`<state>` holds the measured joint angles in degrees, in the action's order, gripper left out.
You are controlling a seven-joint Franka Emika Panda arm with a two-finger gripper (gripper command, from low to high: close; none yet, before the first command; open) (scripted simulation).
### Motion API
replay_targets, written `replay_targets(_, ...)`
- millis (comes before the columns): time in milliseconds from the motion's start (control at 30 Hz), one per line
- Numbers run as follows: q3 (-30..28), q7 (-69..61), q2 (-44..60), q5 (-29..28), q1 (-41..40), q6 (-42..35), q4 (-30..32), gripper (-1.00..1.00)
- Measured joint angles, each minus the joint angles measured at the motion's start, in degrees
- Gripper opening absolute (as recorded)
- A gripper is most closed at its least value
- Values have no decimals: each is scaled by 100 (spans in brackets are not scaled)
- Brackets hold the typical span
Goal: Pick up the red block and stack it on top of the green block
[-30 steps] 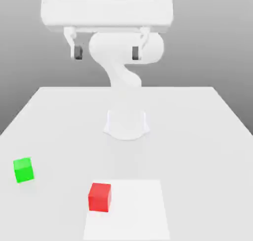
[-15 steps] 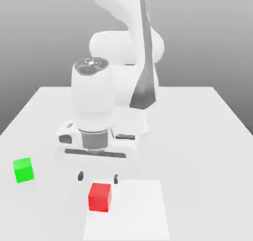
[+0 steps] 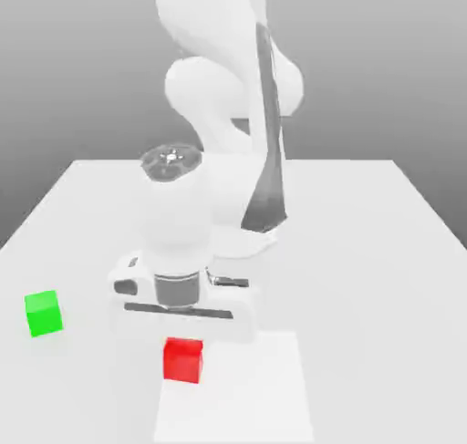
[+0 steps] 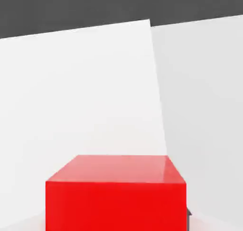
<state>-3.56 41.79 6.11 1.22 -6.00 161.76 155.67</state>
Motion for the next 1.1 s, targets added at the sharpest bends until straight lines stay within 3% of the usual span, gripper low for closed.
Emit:
replay_targets(700, -1336, -711, -800, -254, -2672, -988, -204, -100)
replay_targets(1000, -1022, -1359, 287, 586, -2855, -19, -277, -100)
replay_targets(1033, -984, -1407, 380, 654, -2880, 64, -278, 100)
replay_targets(1100, -984, -1407, 380, 654, -2881, 64, -278, 100)
